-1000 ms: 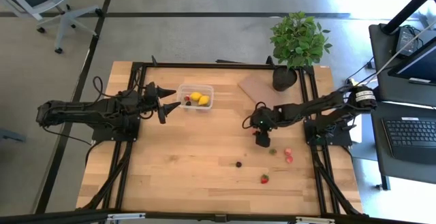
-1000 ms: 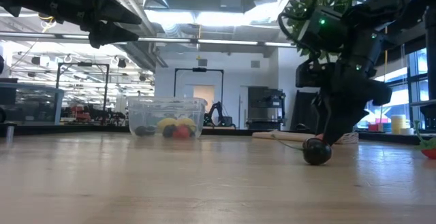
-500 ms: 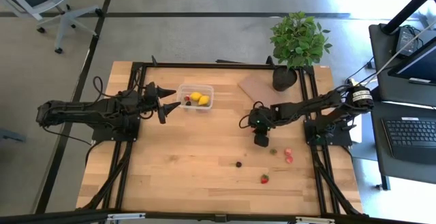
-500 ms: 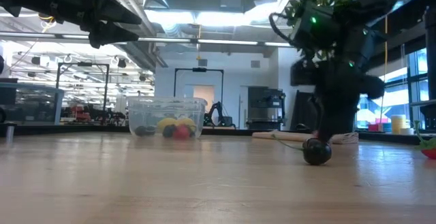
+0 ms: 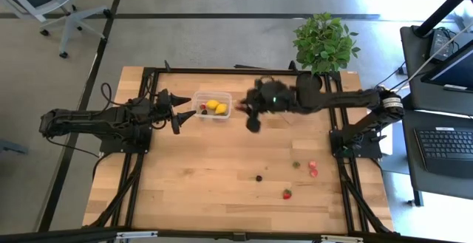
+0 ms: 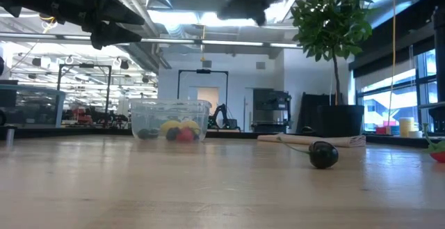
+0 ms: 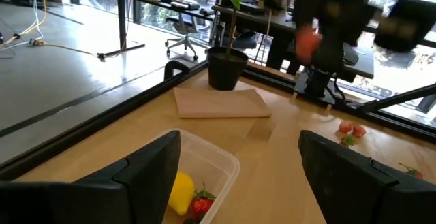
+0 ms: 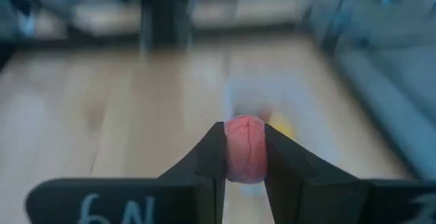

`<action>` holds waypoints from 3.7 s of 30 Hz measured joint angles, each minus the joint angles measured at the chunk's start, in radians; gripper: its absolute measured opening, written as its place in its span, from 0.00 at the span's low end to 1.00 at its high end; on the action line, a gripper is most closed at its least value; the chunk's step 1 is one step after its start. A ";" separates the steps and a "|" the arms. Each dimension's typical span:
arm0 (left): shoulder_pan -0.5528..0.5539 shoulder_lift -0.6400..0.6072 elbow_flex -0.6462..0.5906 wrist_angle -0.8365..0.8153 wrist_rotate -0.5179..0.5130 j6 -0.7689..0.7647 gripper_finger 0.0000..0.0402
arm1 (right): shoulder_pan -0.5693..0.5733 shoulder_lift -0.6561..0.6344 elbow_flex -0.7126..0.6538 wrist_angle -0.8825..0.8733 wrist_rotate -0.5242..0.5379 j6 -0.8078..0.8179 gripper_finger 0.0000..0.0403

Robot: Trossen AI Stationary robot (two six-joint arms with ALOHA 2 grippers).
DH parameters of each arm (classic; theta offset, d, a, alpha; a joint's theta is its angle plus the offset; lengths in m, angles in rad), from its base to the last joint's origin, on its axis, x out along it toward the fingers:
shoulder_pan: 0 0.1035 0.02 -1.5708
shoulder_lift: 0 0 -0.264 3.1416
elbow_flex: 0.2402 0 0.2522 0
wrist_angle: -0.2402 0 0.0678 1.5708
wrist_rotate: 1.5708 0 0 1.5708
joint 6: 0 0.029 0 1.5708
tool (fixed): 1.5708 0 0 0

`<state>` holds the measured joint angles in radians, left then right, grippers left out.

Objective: Pick and placing Produce into tupperware
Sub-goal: Put the pink peach into the transparent bin, then put the black cherry into the transparent bin

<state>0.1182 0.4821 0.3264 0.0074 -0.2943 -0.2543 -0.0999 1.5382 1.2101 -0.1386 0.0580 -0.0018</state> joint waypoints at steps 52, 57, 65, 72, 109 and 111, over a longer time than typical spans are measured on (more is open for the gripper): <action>0.000 0.000 0.000 0.000 0.000 0.001 0.72 | -0.120 0.659 0.651 -0.498 -0.018 -0.006 0.57; 0.000 0.000 0.000 0.000 0.000 0.001 0.72 | -0.112 0.608 0.725 -0.650 -0.047 -0.060 0.60; 0.000 0.000 0.000 0.000 0.000 0.002 0.72 | -0.032 0.417 0.732 -0.816 -0.244 -0.161 0.60; 0.000 0.000 0.000 0.000 0.000 0.001 0.72 | 0.096 0.291 0.568 -0.836 -0.263 -0.177 0.60; 0.000 0.002 0.000 -0.045 0.000 -0.006 0.72 | 0.509 0.267 -0.178 -0.138 -0.005 0.199 0.60; 0.000 0.002 0.000 -0.045 0.000 -0.006 0.72 | 0.510 0.282 -0.183 -0.139 -0.006 0.205 0.60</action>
<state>0.1181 0.4839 0.3264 -0.0372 -0.2943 -0.2607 0.4099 1.8201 1.0275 -0.2773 0.0523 0.2028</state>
